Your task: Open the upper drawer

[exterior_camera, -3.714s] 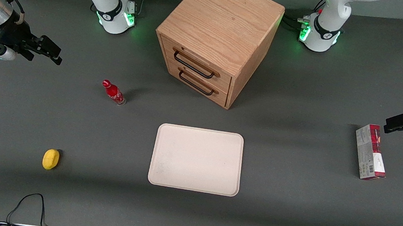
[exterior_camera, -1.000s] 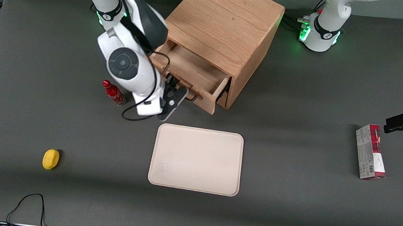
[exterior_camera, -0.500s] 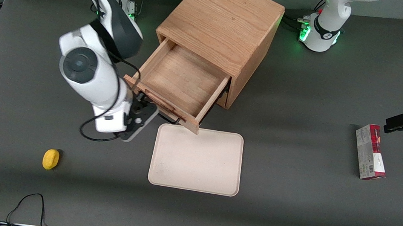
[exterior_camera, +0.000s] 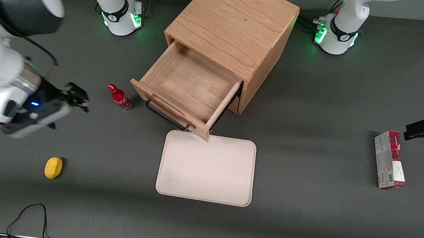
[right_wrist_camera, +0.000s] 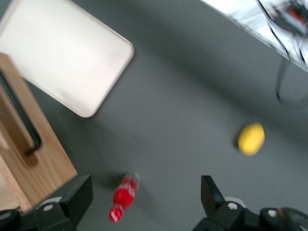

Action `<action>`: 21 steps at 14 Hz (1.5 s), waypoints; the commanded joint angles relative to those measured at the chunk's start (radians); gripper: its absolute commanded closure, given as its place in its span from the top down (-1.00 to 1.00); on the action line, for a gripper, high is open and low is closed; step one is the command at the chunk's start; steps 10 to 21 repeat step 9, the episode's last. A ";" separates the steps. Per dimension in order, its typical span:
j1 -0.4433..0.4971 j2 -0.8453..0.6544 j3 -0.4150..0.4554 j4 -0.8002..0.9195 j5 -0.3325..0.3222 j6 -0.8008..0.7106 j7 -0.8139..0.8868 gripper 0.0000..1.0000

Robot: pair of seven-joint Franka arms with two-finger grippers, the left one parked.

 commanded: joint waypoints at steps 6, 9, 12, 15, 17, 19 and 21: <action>0.010 -0.390 -0.069 -0.486 0.013 0.063 0.432 1.00; 0.009 -0.382 -0.072 -0.467 -0.022 0.060 0.423 1.00; 0.009 -0.382 -0.072 -0.467 -0.022 0.060 0.423 1.00; 0.009 -0.382 -0.072 -0.467 -0.022 0.060 0.423 1.00; 0.009 -0.382 -0.072 -0.467 -0.022 0.060 0.423 1.00; 0.009 -0.382 -0.072 -0.467 -0.022 0.060 0.423 1.00; 0.009 -0.382 -0.072 -0.467 -0.022 0.060 0.423 1.00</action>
